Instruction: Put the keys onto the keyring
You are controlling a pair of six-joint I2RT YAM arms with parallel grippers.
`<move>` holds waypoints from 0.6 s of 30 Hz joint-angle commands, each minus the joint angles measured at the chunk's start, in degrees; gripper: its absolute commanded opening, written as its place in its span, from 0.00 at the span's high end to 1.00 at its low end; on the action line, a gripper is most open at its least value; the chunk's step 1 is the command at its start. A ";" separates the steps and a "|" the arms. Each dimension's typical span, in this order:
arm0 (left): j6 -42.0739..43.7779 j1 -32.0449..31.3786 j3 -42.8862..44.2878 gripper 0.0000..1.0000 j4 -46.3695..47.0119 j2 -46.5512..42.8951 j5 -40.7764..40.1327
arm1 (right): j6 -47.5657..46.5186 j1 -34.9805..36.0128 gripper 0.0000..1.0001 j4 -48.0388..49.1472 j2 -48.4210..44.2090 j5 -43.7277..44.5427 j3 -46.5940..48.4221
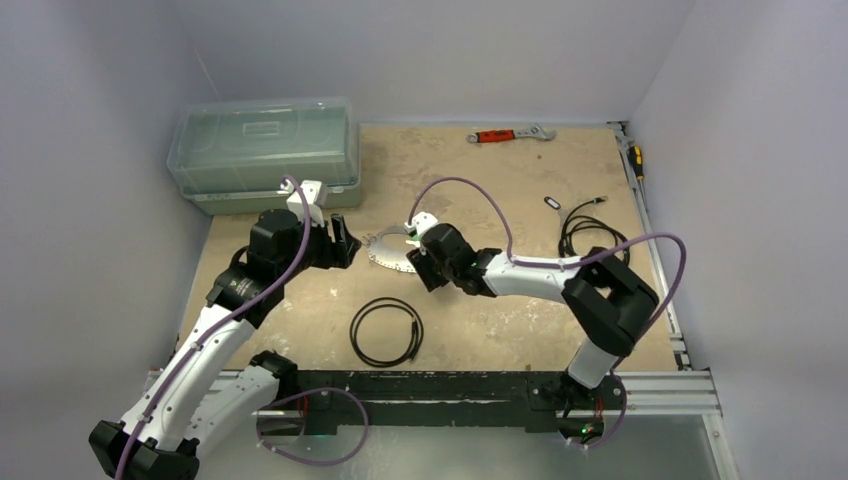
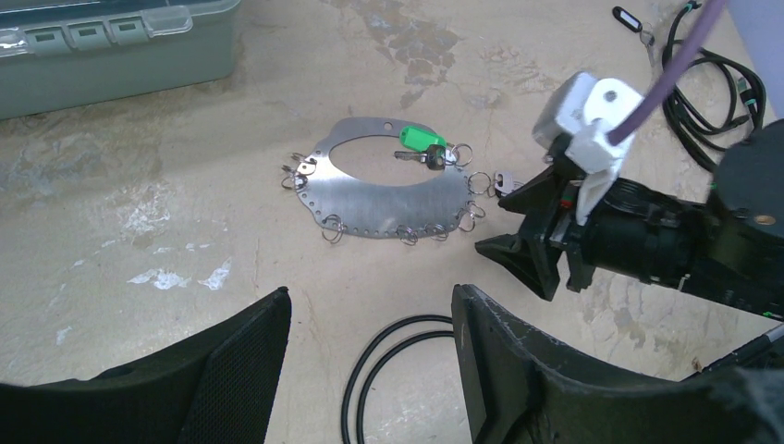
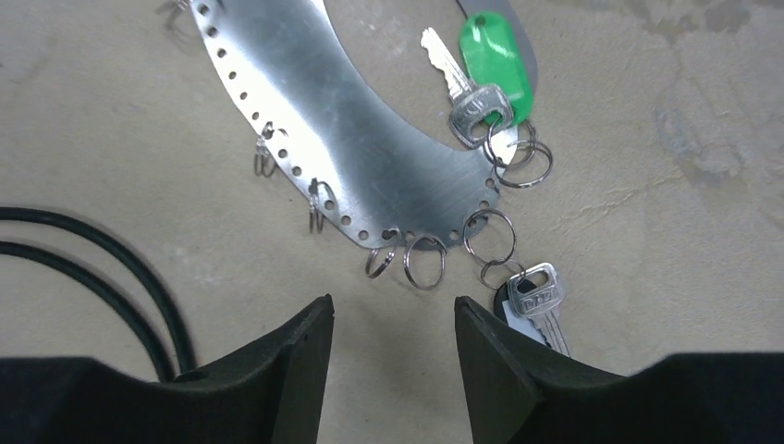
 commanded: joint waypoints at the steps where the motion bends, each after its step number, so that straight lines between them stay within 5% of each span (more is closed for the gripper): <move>1: 0.99 0.35 -0.05 0.37 1.61 -0.30 0.88 | -0.26 0.41 0.44 6.09 -7.58 -1.19 -1.80; 18: 1.00 0.35 -0.01 0.37 1.64 0.05 1.05 | 3.50 0.37 0.45 -0.12 -2.28 10.26 2.20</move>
